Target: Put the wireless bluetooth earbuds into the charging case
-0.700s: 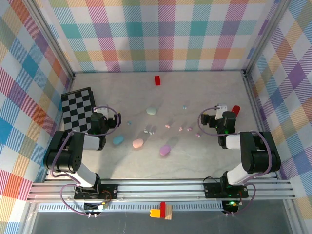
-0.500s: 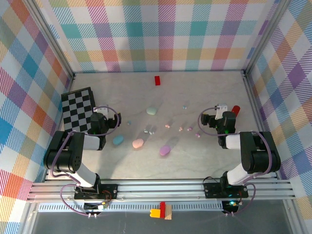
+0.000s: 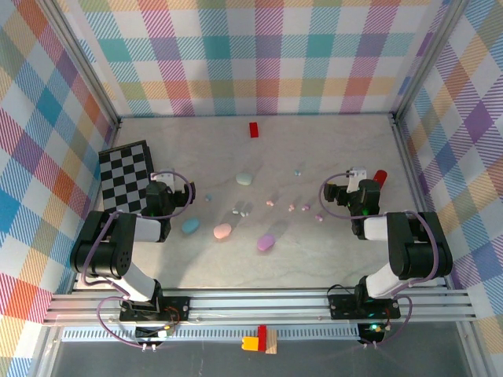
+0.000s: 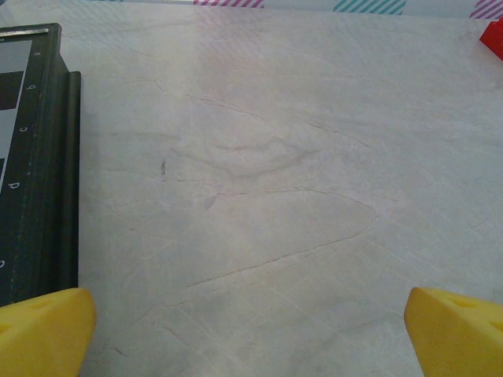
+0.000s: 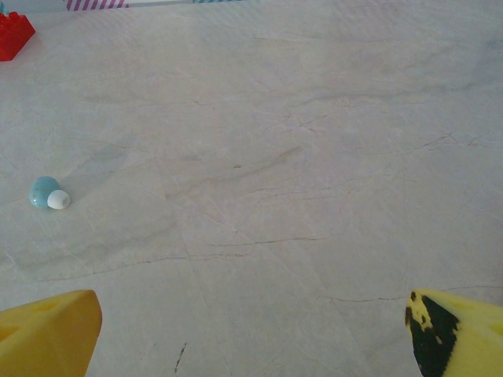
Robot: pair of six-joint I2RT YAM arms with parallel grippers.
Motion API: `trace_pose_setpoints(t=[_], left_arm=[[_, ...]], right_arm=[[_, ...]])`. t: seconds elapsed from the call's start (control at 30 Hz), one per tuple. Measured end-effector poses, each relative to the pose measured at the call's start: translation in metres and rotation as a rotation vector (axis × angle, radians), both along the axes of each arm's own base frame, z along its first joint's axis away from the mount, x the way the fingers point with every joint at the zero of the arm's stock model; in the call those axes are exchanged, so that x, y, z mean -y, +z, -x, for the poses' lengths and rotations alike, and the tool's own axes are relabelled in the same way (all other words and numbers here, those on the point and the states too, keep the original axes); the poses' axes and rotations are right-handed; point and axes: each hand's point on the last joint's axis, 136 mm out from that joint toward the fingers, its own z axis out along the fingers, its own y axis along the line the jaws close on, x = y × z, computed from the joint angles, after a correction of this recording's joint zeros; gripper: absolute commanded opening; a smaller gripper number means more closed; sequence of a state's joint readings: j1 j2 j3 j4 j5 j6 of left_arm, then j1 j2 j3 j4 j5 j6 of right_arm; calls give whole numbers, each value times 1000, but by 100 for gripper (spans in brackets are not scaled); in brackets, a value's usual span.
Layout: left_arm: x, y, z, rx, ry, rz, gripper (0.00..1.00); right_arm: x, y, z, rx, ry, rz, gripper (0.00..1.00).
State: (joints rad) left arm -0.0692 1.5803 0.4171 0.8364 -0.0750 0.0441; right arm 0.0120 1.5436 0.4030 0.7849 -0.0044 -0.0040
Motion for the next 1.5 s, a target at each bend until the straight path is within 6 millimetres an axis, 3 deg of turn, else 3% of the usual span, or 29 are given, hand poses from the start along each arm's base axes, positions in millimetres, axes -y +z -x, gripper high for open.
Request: trace_pose_setpoints(t=[0.3, 0.4, 0.57, 0.77, 0.93, 1.13, 1.23, 1.37, 1.5], left_arm=[[-5, 4, 1, 7, 30, -9, 100], [-5, 22, 5, 37, 39, -14, 100], [9, 75, 15, 152, 10, -39, 100], [59, 105, 28, 175, -138, -101, 100], [126, 116, 47, 148, -363, -128, 100], [212, 104, 95, 52, -648, -129, 100], [241, 90, 120, -18, -742, -114, 100], [265, 70, 142, -123, -797, -77, 100], [273, 52, 144, -225, -780, -52, 100]], right_arm=[[2, 5, 1, 4, -10, 0, 99], [3, 24, 4, 33, -18, 0, 99], [5, 66, 13, 105, -43, -33, 99], [-3, 104, 32, 151, -45, -167, 99], [-25, 114, 54, 102, -12, -333, 99], [-64, 95, 85, -91, 59, -506, 99], [-82, 83, 102, -193, 99, -556, 99], [-101, 66, 122, -322, 143, -595, 99], [-114, 53, 136, -415, 171, -606, 99]])
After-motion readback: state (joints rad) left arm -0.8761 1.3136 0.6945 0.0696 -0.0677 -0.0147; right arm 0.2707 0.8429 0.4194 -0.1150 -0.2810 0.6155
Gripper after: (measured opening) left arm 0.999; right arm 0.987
